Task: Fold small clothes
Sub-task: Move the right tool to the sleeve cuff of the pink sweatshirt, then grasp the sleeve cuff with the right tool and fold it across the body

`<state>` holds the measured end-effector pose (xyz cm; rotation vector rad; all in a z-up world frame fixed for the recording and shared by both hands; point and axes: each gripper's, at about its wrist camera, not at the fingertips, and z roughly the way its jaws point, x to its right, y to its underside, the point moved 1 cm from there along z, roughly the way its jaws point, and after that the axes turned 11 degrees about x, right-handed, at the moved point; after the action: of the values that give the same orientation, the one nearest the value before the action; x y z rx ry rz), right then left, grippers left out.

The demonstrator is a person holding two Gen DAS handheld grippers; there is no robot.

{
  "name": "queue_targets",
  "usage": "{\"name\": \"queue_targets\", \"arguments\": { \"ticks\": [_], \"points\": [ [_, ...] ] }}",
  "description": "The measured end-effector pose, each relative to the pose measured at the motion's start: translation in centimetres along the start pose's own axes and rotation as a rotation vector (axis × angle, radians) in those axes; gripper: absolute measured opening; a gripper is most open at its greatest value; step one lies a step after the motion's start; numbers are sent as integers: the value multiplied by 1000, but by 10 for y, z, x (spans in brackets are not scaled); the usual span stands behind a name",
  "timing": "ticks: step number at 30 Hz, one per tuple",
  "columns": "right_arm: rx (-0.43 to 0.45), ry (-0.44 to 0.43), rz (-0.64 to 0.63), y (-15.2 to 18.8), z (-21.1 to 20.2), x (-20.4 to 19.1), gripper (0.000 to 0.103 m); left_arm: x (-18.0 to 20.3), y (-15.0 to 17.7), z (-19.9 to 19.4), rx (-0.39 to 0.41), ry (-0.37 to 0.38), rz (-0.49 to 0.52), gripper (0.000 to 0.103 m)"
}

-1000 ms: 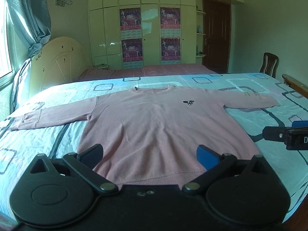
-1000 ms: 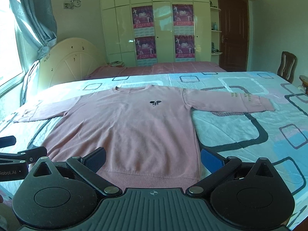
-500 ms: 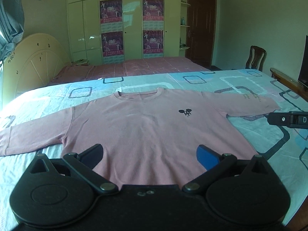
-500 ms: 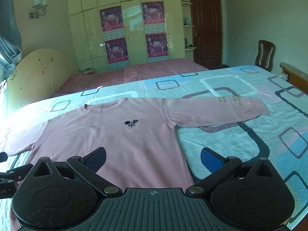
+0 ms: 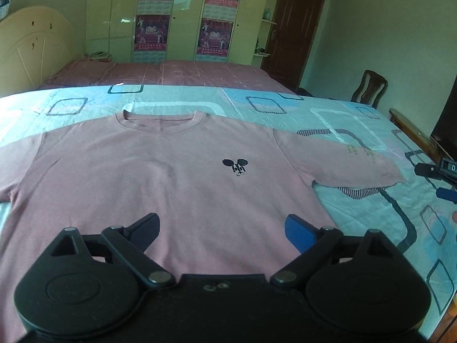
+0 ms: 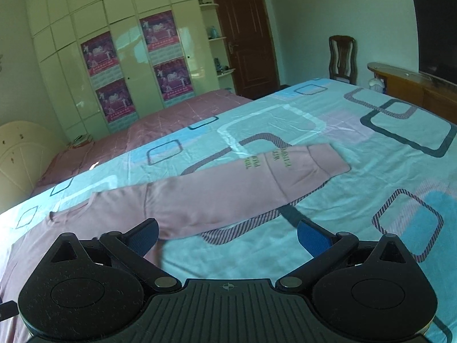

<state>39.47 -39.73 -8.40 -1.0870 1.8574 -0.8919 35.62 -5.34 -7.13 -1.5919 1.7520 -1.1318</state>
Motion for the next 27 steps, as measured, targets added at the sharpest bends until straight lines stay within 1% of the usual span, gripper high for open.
{"name": "queue_targets", "arguments": {
  "ticks": [2, 3, 4, 5, 6, 7, 10, 12, 16, 18, 19, 20, 21, 25, 27],
  "points": [
    [3, 15, 22, -8, 23, 26, 102, 12, -2, 20, -23, -20, -7, 97],
    [3, 21, 40, -12, 35, 39, 100, 18, -3, 30, -40, -24, -12, 97],
    [1, 24, 60, -16, 47, 53, 90, 24, -4, 40, -59, -25, -21, 97],
    [-13, 35, 84, -19, 61, 67, 63, 30, -6, 48, -74, -19, -41, 96],
    [-25, 46, 116, -22, 74, 81, 55, 34, -8, 54, -84, 0, -65, 95],
    [-31, 48, 151, -24, 85, 94, 55, 41, -10, 61, -91, 15, -86, 93],
    [-40, 50, 244, -27, 114, 128, 55, 62, -16, 74, -88, 2, -72, 91],
    [-59, 51, 301, -24, 129, 146, 55, 73, -19, 82, -90, -7, -55, 91],
    [-103, 45, 399, -14, 149, 171, 55, 85, -20, 96, -130, -31, -43, 92],
    [-124, 39, 431, -11, 154, 180, 40, 87, -20, 100, -139, -42, -48, 92],
    [-131, 36, 445, -9, 157, 184, 38, 88, -20, 102, -143, -48, -48, 92],
    [-128, 32, 454, -9, 157, 187, 33, 88, -20, 103, -145, -52, -48, 92],
    [-123, 28, 462, -9, 157, 191, 31, 88, -21, 104, -146, -55, -48, 92],
    [-108, 23, 505, -12, 155, 199, 31, 84, -24, 103, -140, -68, -45, 93],
    [-113, 74, 435, -16, 155, 197, 7, 78, -26, 101, -136, -73, -49, 93]
  ]
}}
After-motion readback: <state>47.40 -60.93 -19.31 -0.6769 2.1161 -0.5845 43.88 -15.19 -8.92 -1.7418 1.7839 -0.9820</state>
